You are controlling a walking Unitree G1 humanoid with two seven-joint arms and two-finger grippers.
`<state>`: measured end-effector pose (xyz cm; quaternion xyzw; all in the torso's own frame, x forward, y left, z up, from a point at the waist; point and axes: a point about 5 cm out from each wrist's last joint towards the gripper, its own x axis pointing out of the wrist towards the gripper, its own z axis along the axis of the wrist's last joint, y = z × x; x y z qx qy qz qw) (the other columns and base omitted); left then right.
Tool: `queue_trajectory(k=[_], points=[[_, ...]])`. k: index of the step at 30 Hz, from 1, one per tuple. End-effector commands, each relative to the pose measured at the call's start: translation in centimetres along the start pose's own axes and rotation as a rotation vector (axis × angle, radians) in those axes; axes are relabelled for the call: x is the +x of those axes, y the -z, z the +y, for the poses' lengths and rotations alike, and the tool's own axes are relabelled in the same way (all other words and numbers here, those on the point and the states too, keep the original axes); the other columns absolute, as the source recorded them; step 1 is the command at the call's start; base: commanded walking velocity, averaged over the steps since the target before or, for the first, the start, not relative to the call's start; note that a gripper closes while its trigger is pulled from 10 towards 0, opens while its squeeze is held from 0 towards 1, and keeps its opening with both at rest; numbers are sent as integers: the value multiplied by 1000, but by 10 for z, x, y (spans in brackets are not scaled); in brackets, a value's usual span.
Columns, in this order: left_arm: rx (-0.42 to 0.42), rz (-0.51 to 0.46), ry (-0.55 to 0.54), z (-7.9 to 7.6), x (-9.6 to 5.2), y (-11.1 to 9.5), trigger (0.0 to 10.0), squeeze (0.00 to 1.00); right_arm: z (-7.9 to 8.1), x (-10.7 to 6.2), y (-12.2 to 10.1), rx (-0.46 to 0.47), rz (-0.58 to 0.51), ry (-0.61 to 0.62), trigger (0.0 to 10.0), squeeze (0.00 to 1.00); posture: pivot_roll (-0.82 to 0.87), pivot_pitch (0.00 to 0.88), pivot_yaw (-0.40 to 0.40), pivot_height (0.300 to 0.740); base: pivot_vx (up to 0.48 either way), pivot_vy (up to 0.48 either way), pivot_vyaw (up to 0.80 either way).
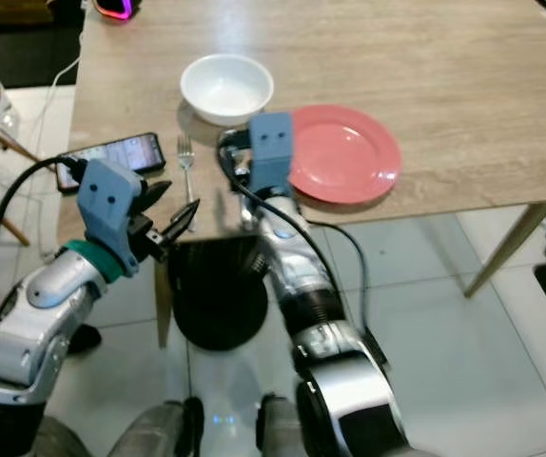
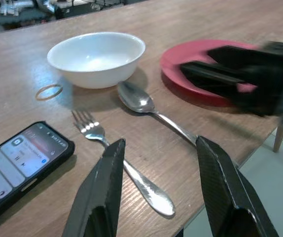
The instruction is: Setting the table
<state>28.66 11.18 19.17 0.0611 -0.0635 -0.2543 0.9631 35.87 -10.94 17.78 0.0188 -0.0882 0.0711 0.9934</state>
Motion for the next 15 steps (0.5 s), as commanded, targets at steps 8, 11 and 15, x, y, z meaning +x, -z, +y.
queue_trajectory(k=[8, 11, 15], points=[[-8, -24, -25, 8, 7, -11, 10000, 0, -54, -61, -14, 49, -88, 171, 10000, 0, -49, 86, 97, 740, 0, 0, 0], [-4, -16, -32, 9, 9, -10, 10000, 0, -65, -79, -22, 46, -119, 241, 10000, 0, -63, 81, 111, 740, 0, 0, 0], [22, 22, -29, 6, 17, -7, 10000, 0, -74, -110, -17, -19, -93, 308, 10000, 0, -94, 64, 141, 740, 0, 0, 0]])
